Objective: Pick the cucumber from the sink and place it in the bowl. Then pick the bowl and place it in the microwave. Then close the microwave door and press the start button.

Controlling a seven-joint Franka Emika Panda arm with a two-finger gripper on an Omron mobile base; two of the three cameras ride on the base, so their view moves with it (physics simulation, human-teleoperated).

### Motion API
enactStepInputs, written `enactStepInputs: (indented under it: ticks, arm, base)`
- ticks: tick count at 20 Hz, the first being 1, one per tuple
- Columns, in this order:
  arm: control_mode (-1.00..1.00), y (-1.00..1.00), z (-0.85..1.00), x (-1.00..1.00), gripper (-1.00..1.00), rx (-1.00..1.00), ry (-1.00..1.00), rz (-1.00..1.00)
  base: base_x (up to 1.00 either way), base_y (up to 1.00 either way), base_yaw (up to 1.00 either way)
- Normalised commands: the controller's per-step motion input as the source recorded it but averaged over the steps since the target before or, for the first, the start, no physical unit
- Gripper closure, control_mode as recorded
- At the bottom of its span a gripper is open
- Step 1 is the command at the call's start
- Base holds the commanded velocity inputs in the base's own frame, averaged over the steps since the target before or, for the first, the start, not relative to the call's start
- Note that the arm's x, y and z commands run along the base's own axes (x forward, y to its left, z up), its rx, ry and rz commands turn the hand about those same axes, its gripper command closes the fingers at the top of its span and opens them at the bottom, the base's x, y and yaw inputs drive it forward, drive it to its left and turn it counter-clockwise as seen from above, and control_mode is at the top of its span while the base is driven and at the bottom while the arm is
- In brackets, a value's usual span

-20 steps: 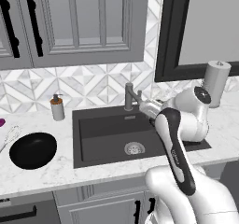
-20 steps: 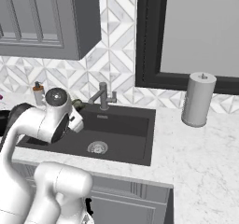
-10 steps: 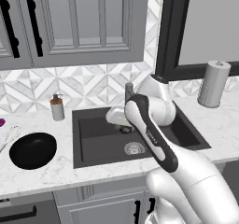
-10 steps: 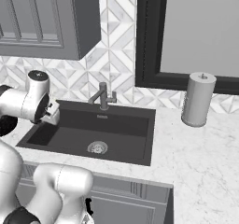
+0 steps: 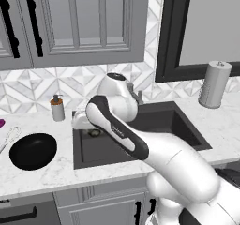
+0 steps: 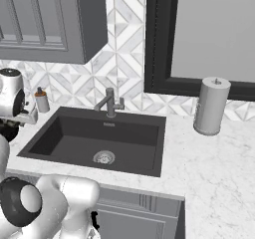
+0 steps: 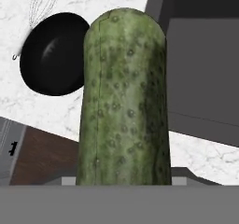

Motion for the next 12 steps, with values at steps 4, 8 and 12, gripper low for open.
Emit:
enactStepInputs:
  ticks: [4,8,12]
  arm:
    - [-1.00,0.96,-0.29,0.39,1.00,-0.12,0.01,0.04]
    - [-1.00,1.00,-0.19,0.23,1.00,-0.17,0.00,0.00]
    - [-1.00,0.97,-0.07,0.37,1.00,-0.20,0.00,0.00]
  base:
    - [0.00,0.00,0.00]
    - [0.00,0.00,0.00]
    - [0.00,0.00,0.00]
